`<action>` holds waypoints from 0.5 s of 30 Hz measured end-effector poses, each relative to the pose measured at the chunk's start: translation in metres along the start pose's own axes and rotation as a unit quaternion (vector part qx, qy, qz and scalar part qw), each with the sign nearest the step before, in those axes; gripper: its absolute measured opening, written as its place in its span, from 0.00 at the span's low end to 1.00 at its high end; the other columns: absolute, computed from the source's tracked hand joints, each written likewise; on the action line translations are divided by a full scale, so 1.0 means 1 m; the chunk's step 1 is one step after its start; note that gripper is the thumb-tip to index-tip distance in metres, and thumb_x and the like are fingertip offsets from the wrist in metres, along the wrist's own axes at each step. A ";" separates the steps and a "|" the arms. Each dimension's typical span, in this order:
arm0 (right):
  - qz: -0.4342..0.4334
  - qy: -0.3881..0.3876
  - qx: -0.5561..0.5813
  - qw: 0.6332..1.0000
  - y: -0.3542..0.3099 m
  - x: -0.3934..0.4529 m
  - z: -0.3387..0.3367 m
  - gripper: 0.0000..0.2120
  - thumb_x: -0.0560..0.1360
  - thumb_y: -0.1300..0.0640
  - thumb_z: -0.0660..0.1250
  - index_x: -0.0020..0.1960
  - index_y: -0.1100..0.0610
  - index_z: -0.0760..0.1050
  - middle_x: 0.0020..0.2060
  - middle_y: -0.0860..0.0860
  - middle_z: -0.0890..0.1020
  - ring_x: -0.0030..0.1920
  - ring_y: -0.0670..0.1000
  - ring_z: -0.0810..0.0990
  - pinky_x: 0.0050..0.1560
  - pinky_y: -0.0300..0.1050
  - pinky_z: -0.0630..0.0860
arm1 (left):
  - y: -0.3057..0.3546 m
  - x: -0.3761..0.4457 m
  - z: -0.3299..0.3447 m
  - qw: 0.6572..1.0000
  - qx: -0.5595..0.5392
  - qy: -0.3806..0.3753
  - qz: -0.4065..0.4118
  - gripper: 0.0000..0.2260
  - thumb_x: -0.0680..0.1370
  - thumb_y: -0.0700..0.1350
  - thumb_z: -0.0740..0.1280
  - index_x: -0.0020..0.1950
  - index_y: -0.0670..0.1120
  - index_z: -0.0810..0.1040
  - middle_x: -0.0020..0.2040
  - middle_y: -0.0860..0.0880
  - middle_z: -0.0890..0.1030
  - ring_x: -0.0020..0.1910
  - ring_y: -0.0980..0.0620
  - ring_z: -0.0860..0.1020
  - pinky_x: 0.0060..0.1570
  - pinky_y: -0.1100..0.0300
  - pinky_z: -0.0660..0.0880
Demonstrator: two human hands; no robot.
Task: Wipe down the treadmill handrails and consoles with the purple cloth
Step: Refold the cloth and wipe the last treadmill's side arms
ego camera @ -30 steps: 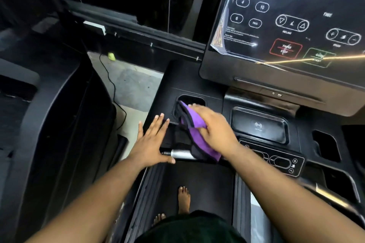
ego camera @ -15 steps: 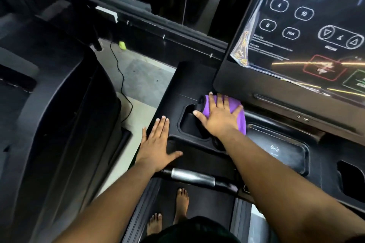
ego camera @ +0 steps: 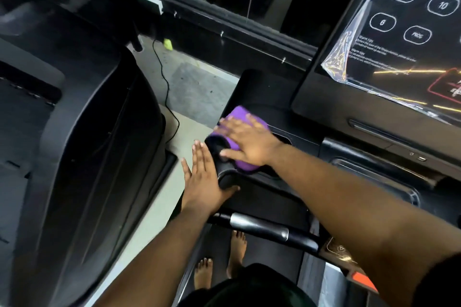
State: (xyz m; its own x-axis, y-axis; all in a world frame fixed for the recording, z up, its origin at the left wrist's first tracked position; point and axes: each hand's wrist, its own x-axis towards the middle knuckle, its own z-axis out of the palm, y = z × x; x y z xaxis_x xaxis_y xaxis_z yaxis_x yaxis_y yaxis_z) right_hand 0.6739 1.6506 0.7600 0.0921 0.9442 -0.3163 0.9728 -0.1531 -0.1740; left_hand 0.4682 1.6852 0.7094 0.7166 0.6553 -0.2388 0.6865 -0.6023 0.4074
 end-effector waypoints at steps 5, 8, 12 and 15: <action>0.139 -0.007 -0.023 0.990 -0.018 0.020 -0.001 0.39 0.79 0.28 0.48 0.84 0.46 0.48 0.84 0.48 0.46 0.83 0.51 0.41 0.78 0.67 0.37 | 0.003 0.001 -0.005 1.000 -0.001 -0.023 -0.012 0.63 0.71 0.72 0.68 0.75 0.41 0.23 0.81 0.40 0.30 0.81 0.46 0.31 0.77 0.41 0.31; 0.074 -0.013 -0.031 0.997 -0.039 -0.011 0.014 0.37 0.81 0.32 0.50 0.84 0.46 0.47 0.83 0.46 0.48 0.83 0.49 0.42 0.79 0.63 0.37 | 0.004 0.000 -0.006 1.000 -0.004 -0.019 -0.022 0.60 0.72 0.68 0.68 0.78 0.38 0.27 0.82 0.39 0.34 0.82 0.46 0.33 0.78 0.41 0.31; 0.012 -0.026 -0.003 1.000 -0.034 -0.078 0.021 0.37 0.80 0.33 0.52 0.84 0.45 0.46 0.83 0.44 0.48 0.83 0.49 0.46 0.78 0.59 0.49 | 0.005 0.000 -0.006 0.999 -0.011 -0.023 -0.026 0.59 0.72 0.66 0.67 0.79 0.38 0.28 0.83 0.39 0.35 0.82 0.46 0.35 0.78 0.41 0.31; 0.049 -0.069 -0.070 0.994 -0.026 -0.108 0.015 0.44 0.74 0.28 0.41 0.84 0.51 0.47 0.82 0.50 0.58 0.81 0.53 0.58 0.77 0.58 0.55 | 0.005 0.002 -0.007 0.999 -0.002 -0.030 -0.016 0.60 0.71 0.66 0.69 0.79 0.40 0.28 0.83 0.41 0.34 0.82 0.46 0.35 0.79 0.39 0.35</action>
State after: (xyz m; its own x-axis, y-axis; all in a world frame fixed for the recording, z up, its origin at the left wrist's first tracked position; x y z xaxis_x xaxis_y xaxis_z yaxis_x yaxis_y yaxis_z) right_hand 0.6356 1.5479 0.7848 0.1663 0.8765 -0.4518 0.9817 -0.1904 -0.0080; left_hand 0.4717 1.6866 0.7171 0.7008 0.6450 -0.3047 0.7085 -0.5795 0.4028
